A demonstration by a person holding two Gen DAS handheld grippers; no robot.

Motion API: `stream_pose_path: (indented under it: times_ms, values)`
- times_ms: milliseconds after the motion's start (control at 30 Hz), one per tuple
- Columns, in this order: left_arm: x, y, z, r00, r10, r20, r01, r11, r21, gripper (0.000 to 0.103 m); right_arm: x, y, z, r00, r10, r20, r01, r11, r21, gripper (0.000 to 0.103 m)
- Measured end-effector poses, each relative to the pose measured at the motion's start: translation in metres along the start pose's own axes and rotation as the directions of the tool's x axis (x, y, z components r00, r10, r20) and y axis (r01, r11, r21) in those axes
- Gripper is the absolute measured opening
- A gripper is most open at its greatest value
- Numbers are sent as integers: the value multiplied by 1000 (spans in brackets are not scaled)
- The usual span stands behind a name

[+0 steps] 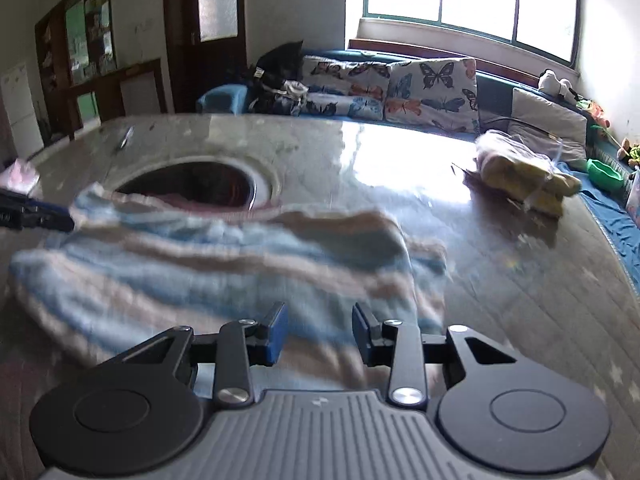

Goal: Fold clothes

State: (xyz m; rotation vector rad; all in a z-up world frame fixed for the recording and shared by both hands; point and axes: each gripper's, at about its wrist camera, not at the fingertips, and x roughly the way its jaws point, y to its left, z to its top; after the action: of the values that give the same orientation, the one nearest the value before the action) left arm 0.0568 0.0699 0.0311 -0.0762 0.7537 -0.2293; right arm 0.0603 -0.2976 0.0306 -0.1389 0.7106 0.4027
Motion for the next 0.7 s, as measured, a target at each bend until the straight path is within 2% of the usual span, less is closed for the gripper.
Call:
stream_pose_path:
  times_ms: [67, 267, 333, 467, 700]
  values:
    - [9, 4, 6, 1000, 14, -6, -14, 1000, -9, 42, 15, -1, 12, 1000, 0, 8, 0, 1000, 19, 29]
    - [33, 9, 14, 999, 40, -18, -40, 999, -7, 41, 54, -11, 38, 1000, -5, 18, 4, 996, 87, 24]
    - [39, 10, 14, 998, 50, -23, -50, 999, -11, 41, 67, -15, 43, 999, -32, 24, 30, 994, 102, 23]
    - [49, 16, 12, 998, 57, -40, -58, 998, -20, 40, 87, -30, 42, 997, -79, 7, 77, 982, 170, 13]
    - [42, 23, 14, 998, 62, -7, -62, 998, -32, 40, 84, -38, 41, 996, -83, 26, 76, 974, 212, 12]
